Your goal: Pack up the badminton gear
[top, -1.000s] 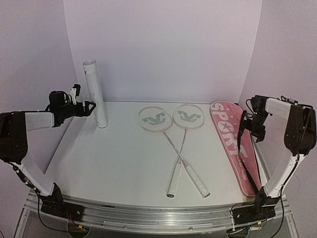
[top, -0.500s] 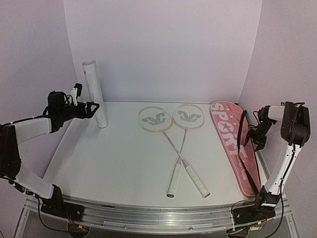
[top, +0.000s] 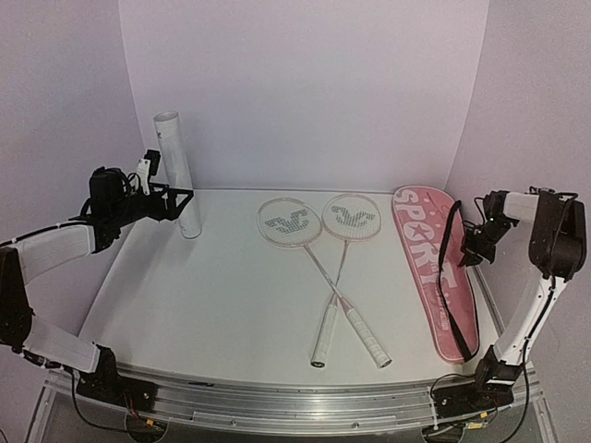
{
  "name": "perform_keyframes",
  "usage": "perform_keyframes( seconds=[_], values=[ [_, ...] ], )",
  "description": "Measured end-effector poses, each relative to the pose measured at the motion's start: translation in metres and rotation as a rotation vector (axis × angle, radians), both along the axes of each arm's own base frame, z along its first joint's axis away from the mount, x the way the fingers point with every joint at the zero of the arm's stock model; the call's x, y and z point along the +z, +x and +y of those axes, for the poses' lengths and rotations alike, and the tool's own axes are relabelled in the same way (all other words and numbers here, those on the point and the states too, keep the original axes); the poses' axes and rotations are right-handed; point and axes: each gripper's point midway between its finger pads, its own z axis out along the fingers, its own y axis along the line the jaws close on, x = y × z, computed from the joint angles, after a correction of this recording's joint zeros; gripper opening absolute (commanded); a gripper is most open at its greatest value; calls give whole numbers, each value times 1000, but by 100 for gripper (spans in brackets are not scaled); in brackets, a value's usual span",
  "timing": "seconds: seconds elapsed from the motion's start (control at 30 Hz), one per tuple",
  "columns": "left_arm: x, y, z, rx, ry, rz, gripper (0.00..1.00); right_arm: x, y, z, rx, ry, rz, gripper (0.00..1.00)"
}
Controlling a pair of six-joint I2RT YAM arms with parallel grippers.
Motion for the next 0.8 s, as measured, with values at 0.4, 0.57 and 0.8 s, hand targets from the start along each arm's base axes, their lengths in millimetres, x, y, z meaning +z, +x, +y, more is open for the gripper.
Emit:
perform_keyframes(
  seconds=[0.4, 0.57, 0.8],
  values=[
    [39, -64, -63, -233, 54, -148, 79, 215, 27, 101, 92, -123, -541, 0],
    [29, -86, -96, -348, 64, -84, 81, 258, 19, 176, 101, -56, -679, 0],
    [46, -104, -142, -478, 77, -68, 91, 269, 1, 317, 139, 118, -768, 0]
  ],
)
